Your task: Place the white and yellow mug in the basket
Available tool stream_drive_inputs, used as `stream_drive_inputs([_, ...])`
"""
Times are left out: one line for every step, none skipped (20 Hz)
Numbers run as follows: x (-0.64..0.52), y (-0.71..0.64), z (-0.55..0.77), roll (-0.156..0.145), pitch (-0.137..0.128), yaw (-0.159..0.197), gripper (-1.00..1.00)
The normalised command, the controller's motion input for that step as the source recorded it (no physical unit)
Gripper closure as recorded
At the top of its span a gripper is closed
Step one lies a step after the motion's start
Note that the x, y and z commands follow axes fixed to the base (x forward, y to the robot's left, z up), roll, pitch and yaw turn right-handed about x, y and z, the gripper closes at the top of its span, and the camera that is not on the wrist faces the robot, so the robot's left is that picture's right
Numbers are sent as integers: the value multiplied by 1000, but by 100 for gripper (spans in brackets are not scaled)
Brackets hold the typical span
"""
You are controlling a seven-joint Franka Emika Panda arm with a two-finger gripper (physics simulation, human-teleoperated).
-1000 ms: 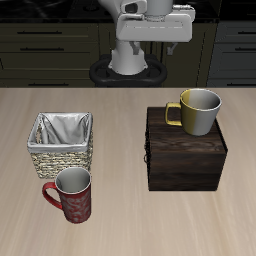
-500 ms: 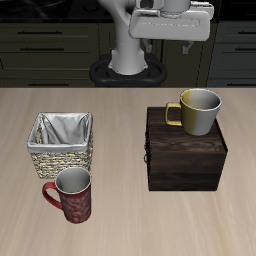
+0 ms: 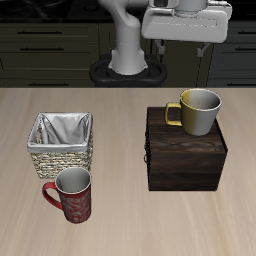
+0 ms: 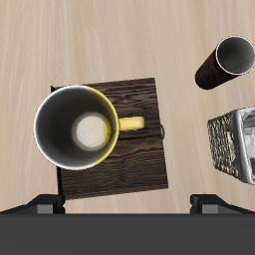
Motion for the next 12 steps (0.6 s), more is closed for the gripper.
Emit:
stream_drive_inputs([255,-11,-90,-8,7,-4,-100])
stream_drive_inputs([392,7,-246,-48,48,-46,-100])
stream_drive_inputs([292,62,-179,17,-8,47,-100])
stream_drive_inputs([-55,-52,-6,0,0,0,-100])
stream_drive_inputs([212,-74,-159,-28,-13,-3,-100])
stream_drive_inputs([401,51,-209,-20,17,-54,-100])
stream_drive_inputs([232,34,-82,-54,-42,4,-100])
stream_drive_inputs([213,19,-134,45,29,-43,-100])
stream_drive_inputs([157,28,-139,-30,2,-8,-100])
stream_drive_inputs([130,47,-117,-13,-32,40,-100])
stream_drive_inputs([131,-48,-133,-7,11,-18,-100])
stream_drive_inputs([167,-56,-102,-47,15,-9,-100])
